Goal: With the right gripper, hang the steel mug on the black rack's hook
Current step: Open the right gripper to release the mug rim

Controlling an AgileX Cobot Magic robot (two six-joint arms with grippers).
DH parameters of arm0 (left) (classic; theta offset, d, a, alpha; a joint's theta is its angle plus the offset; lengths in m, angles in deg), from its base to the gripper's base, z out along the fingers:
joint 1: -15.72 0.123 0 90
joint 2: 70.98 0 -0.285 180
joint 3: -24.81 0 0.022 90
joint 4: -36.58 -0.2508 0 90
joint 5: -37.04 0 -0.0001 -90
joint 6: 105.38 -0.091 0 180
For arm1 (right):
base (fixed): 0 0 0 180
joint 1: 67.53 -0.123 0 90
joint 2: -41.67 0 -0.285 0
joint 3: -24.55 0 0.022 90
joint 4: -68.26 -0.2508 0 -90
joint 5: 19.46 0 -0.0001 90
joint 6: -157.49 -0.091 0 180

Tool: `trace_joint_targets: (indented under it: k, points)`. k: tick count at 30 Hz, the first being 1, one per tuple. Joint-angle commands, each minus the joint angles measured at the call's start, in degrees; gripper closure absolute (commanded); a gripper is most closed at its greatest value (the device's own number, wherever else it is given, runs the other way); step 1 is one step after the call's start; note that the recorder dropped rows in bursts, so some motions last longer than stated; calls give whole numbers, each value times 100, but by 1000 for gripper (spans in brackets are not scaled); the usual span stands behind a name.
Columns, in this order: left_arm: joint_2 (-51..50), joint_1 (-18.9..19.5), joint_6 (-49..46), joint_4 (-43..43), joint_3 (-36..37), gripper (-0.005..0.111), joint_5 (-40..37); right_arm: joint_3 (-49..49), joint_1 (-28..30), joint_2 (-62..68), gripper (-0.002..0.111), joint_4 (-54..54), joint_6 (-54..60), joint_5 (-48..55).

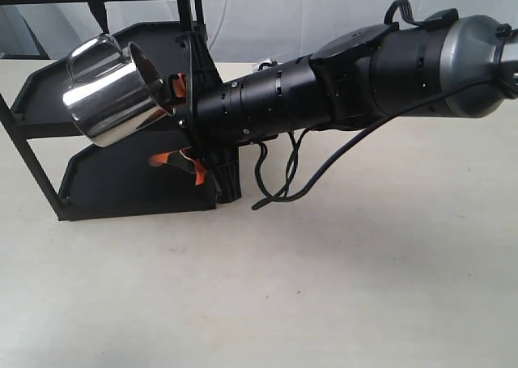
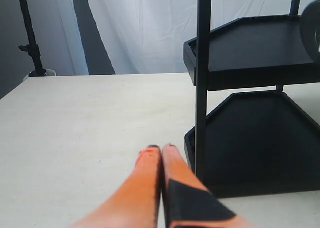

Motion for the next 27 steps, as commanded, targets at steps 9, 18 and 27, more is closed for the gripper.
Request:
trace_joint_targets:
  k: [9,18,27]
  points:
    - [27,-7,12,4,-12,105,14,41,162,-216,57,179,143,3]
    - [27,-7,12,4,-12,105,14,41,236,-355,57,387,132,-44]
    - [27,-7,12,4,-12,105,14,41,382,-567,57,992,-122,48]
